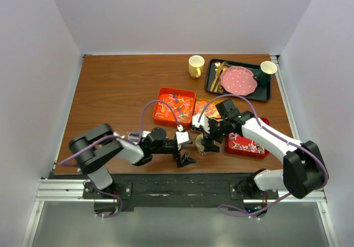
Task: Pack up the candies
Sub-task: Screw the bottle lid onto the packing bottle, then reset both arms
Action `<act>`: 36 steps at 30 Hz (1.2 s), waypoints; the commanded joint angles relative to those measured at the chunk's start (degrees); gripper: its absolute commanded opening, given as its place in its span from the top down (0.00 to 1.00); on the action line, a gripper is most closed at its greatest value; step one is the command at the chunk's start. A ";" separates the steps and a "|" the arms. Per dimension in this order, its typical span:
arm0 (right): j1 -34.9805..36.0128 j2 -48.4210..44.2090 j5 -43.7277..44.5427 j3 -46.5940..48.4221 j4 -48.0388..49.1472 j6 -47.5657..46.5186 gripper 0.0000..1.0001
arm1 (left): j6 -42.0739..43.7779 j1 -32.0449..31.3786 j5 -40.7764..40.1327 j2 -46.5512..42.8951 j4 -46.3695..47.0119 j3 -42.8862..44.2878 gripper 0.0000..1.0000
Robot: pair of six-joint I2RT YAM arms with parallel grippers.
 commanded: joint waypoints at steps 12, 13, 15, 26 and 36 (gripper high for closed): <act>-4.11 -10.63 21.04 12.15 0.96 31.77 0.01 | 4.72 12.48 -9.66 -26.62 -44.44 16.68 0.00; -6.99 -11.51 23.69 11.80 2.36 35.54 0.01 | 4.72 15.63 -12.03 -26.71 -45.77 17.84 0.00; -10.08 -12.04 31.69 10.92 5.80 38.20 0.01 | 4.99 19.16 -17.93 -27.06 -47.97 20.73 0.00; -13.96 -12.91 59.93 13.12 5.28 40.06 0.01 | -4.33 45.35 -33.76 -28.21 -49.39 25.68 0.00; -21.51 -19.69 55.27 9.68 2.20 45.33 0.01 | -5.99 47.91 -33.24 -24.61 -53.25 28.21 0.00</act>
